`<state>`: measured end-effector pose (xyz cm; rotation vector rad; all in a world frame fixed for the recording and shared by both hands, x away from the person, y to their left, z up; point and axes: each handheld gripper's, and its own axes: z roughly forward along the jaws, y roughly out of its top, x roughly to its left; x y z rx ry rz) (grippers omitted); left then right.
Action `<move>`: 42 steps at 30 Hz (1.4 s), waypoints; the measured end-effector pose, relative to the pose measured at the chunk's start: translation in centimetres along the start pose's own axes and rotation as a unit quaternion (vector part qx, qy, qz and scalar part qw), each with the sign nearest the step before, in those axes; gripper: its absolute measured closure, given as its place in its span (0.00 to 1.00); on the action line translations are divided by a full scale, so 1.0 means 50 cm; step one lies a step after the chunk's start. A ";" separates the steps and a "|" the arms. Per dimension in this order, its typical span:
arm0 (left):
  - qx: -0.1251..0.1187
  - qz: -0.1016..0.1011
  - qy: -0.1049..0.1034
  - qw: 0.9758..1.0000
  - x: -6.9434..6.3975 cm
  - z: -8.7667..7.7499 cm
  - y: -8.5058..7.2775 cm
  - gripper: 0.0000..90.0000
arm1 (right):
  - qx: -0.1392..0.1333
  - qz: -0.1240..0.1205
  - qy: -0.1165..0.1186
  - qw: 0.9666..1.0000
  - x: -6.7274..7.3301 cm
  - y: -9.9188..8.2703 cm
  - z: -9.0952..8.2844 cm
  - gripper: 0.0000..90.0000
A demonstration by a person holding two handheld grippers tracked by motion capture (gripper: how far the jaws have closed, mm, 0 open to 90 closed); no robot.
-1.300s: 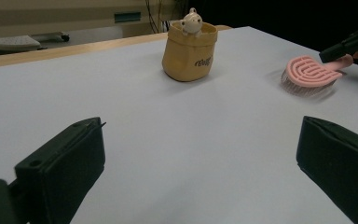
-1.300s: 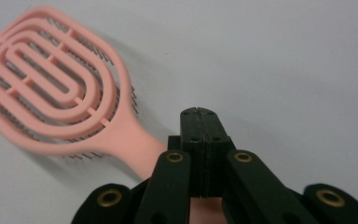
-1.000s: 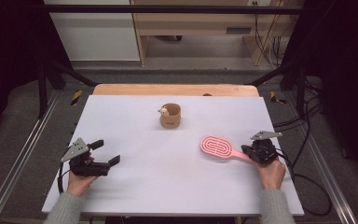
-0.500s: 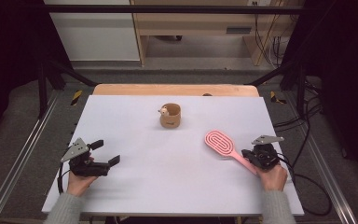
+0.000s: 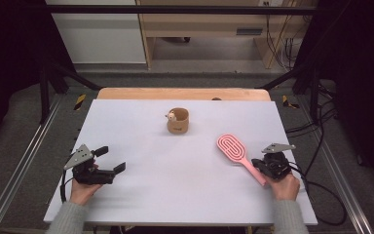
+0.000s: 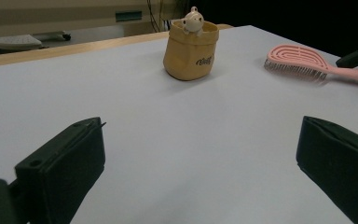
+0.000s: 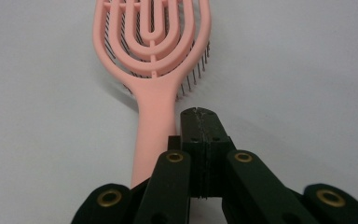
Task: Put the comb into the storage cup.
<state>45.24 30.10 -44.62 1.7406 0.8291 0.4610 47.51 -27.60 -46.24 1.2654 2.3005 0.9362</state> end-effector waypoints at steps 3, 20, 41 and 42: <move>0.001 -0.001 -0.001 1.000 0.000 0.001 0.000 0.01 | -0.012 -0.001 -0.015 1.000 -0.003 0.001 -0.007 0.94; 0.004 0.000 -0.002 1.000 0.000 0.003 -0.001 0.01 | -0.098 -0.010 -0.051 0.994 -0.006 0.018 -0.049 0.16; 0.010 -0.002 0.001 1.000 0.001 0.007 -0.004 0.01 | -0.061 -0.031 -0.045 0.997 0.016 0.046 -0.048 0.00; 0.010 -0.003 0.001 1.000 0.001 0.007 -0.004 0.01 | -0.060 -0.032 -0.044 0.997 0.017 0.048 -0.048 0.00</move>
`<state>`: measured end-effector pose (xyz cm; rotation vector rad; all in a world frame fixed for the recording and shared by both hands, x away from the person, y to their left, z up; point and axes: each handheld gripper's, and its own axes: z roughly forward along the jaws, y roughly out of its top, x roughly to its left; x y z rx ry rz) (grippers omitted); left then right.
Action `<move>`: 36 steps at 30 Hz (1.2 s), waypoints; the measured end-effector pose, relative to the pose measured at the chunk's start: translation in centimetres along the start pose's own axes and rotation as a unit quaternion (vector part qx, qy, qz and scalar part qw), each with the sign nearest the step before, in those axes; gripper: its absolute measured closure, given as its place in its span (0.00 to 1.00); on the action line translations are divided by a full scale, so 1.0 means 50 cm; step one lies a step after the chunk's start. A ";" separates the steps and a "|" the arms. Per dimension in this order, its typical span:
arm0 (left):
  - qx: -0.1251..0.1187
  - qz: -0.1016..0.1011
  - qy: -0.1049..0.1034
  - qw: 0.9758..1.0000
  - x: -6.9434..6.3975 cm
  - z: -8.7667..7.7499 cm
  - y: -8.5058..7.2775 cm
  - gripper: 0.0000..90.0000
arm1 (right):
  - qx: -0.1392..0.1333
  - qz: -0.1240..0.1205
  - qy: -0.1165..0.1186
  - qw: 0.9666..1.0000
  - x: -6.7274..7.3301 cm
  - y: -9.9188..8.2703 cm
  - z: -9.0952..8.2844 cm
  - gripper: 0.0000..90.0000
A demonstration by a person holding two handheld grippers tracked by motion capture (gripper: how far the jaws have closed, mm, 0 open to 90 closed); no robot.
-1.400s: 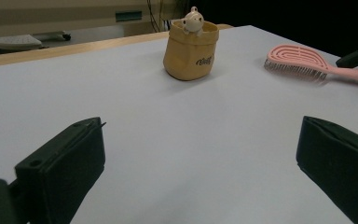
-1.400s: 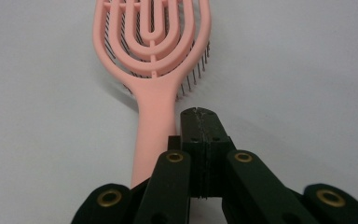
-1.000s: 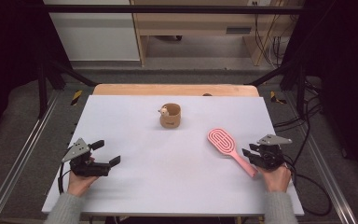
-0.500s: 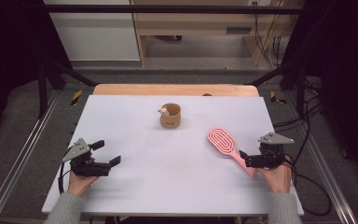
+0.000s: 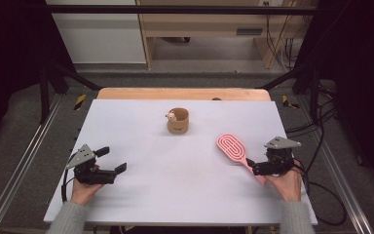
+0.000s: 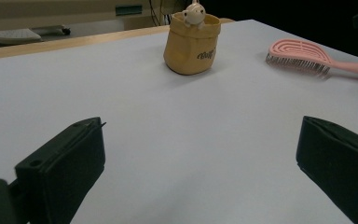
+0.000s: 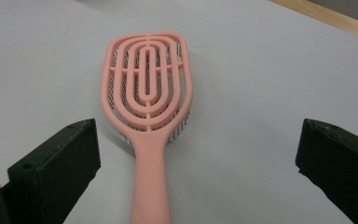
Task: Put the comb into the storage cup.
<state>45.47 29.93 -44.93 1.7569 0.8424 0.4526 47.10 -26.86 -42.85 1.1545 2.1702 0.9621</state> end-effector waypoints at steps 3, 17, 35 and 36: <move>0.001 0.000 0.001 1.000 0.000 0.001 0.000 0.01 | 0.003 -0.003 0.003 1.000 0.004 0.005 0.002 0.00; 0.002 0.000 0.000 1.000 0.000 0.001 -0.001 0.01 | 0.032 -0.016 0.012 0.999 0.015 0.015 0.023 0.00; 0.004 0.000 0.000 1.000 0.000 0.003 -0.002 0.01 | 0.082 -0.026 0.022 0.996 0.024 0.013 0.065 0.06; 0.004 0.000 0.000 1.000 0.000 0.003 -0.002 0.01 | 0.084 -0.026 0.021 0.996 0.024 0.013 0.066 0.06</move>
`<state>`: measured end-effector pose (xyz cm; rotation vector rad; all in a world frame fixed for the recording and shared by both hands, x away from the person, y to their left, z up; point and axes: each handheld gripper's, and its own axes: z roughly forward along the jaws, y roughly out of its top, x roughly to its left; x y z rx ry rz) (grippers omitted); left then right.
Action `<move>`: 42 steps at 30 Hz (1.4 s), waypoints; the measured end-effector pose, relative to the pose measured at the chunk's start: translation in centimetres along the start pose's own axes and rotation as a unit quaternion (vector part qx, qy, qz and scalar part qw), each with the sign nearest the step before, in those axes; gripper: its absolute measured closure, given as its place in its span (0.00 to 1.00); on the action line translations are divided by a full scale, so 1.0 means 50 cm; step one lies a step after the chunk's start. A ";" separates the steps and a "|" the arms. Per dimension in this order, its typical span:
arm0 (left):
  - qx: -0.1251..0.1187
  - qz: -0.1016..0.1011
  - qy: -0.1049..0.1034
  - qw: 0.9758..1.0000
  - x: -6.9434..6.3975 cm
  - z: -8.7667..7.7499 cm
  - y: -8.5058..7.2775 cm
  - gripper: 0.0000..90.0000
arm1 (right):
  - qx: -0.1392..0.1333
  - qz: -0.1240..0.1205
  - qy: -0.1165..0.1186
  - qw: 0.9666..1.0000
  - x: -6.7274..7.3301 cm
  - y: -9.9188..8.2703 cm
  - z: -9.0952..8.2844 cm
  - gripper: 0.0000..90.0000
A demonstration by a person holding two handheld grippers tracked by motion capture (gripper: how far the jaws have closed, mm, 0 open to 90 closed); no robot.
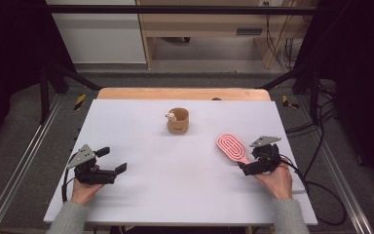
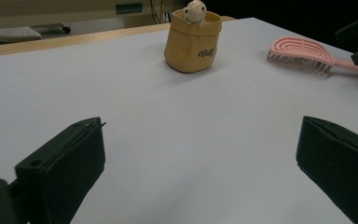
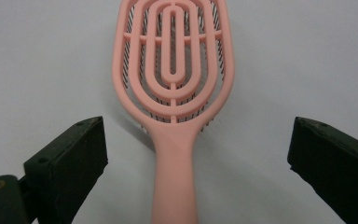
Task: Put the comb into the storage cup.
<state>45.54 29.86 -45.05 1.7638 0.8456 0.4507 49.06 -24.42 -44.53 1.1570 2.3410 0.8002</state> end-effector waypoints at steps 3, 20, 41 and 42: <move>0.000 0.000 0.000 1.000 0.000 0.000 0.000 0.01 | 0.006 0.001 0.005 1.000 -0.001 -0.002 0.004 0.09; 0.000 0.000 0.000 1.000 0.000 0.000 0.000 0.01 | 0.022 0.009 0.020 1.000 -0.001 -0.011 0.015 0.35; 0.001 0.000 0.000 1.000 0.000 0.001 0.000 0.01 | 0.050 -0.004 0.030 0.998 0.004 -0.012 0.026 0.60; 0.001 0.001 -0.001 1.000 0.000 0.001 0.000 0.01 | 0.052 -0.004 0.031 0.998 0.004 -0.012 0.025 0.61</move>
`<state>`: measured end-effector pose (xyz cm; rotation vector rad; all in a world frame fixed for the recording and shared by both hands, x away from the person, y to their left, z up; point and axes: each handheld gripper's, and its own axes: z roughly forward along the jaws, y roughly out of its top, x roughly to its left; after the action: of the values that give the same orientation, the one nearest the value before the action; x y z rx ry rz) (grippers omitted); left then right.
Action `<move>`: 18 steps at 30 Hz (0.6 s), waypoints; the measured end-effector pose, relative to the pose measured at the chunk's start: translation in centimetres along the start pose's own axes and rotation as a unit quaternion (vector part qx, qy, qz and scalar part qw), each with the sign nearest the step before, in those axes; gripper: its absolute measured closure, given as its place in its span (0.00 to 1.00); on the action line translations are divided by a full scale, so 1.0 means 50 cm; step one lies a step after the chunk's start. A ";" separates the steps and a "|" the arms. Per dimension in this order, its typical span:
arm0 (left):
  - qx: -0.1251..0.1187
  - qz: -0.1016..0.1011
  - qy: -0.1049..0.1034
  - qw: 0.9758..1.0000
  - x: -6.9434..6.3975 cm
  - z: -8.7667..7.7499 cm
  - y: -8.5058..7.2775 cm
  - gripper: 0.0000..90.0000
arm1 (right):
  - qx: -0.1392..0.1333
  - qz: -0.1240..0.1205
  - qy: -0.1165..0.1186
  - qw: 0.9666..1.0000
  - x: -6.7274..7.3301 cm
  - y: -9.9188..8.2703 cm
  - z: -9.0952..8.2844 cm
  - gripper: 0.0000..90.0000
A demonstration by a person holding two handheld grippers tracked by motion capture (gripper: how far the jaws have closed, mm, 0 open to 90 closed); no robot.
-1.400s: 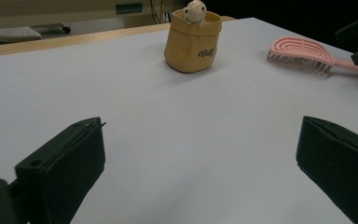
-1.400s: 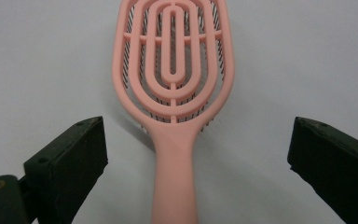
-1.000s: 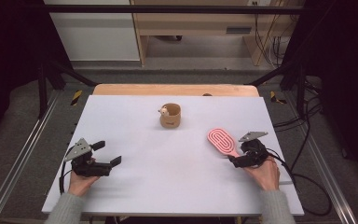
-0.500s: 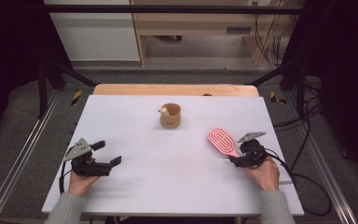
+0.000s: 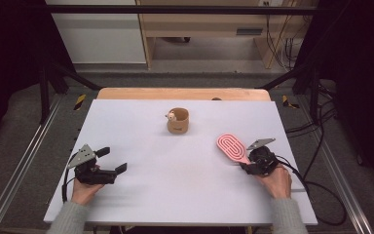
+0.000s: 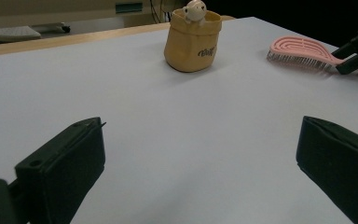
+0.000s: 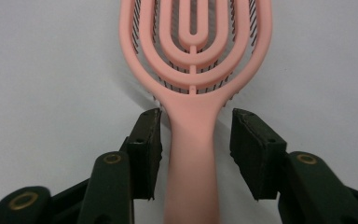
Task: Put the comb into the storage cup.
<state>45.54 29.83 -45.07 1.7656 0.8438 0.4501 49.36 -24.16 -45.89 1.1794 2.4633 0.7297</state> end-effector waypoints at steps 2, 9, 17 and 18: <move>0.000 0.000 0.000 1.000 0.000 0.000 0.000 0.01 | 0.001 -0.003 -0.001 1.000 0.000 0.000 0.001 0.64; 0.001 0.000 0.000 1.000 0.000 0.000 0.000 0.01 | 0.005 -0.009 -0.007 1.000 0.002 0.000 0.004 0.68; 0.002 0.001 0.000 1.000 0.000 0.001 0.000 0.01 | 0.004 -0.008 -0.005 1.000 0.002 0.000 0.005 0.74; 0.002 0.001 0.000 1.000 0.000 0.001 0.000 0.01 | 0.003 -0.007 -0.005 1.000 0.002 0.000 0.006 0.74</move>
<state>45.55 29.80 -45.08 1.7694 0.8436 0.4508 49.42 -23.97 -46.12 1.1632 2.4663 0.7107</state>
